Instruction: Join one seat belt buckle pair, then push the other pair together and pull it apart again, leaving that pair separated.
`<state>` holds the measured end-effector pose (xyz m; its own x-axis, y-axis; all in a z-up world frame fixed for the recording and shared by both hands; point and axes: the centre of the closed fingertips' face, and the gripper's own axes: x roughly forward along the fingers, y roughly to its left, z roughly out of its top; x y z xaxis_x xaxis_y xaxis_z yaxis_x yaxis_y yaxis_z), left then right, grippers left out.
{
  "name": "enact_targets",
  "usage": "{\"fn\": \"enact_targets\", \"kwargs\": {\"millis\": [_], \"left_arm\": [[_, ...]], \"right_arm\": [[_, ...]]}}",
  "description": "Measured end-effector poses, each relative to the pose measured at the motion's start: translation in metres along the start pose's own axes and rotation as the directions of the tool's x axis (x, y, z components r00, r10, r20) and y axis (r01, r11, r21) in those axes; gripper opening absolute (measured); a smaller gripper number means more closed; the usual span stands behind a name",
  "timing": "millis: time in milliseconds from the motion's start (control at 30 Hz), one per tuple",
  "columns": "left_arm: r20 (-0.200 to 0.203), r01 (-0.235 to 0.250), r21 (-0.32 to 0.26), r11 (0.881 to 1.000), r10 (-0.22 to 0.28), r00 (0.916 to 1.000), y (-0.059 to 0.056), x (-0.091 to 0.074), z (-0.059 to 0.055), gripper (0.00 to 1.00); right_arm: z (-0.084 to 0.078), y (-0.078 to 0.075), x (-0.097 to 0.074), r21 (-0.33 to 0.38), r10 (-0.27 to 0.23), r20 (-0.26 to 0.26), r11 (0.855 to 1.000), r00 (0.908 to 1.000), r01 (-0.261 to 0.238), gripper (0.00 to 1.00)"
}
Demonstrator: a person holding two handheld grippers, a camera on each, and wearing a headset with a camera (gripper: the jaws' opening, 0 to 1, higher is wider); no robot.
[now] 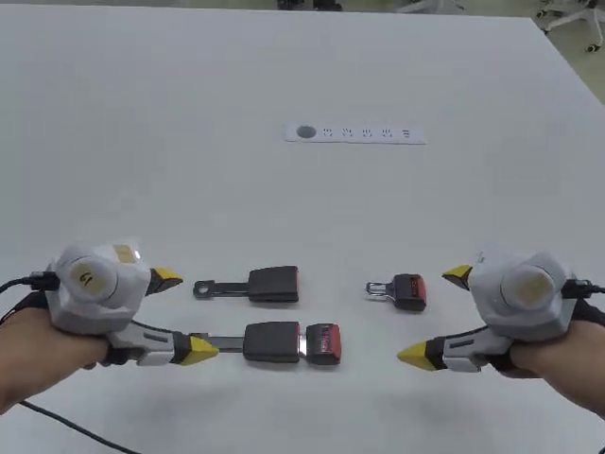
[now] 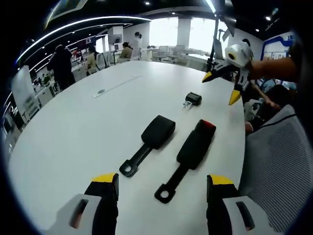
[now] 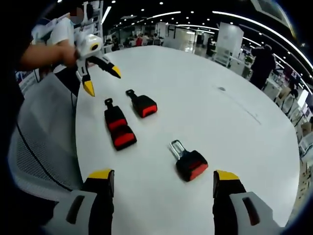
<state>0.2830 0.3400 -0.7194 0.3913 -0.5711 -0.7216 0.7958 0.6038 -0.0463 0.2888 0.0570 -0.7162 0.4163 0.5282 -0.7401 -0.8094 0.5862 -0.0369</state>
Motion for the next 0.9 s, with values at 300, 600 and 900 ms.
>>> {"fn": "enact_targets", "kwargs": {"millis": [300, 600, 900], "left_arm": [[0.022, -0.052, -0.084, 0.995, 0.054, 0.9983, -0.001, -0.023, -0.016, 0.85], [0.086, -0.100, -0.207, 0.973, 0.120, 0.9890, 0.008, -0.033, -0.018, 1.00], [0.064, -0.118, -0.191, 0.974, 0.133, 0.9891, 0.006, -0.038, -0.030, 1.00]], "right_arm": [[-0.009, 0.008, -0.005, 0.091, -0.023, 0.048, 0.996, 0.9986, 0.018, 0.95], [-0.004, 0.022, -0.014, 0.139, -0.029, 0.080, 0.990, 0.9963, 0.018, 0.99], [-0.004, 0.022, -0.015, 0.161, -0.055, 0.108, 0.986, 0.9926, 0.037, 0.99]]}}
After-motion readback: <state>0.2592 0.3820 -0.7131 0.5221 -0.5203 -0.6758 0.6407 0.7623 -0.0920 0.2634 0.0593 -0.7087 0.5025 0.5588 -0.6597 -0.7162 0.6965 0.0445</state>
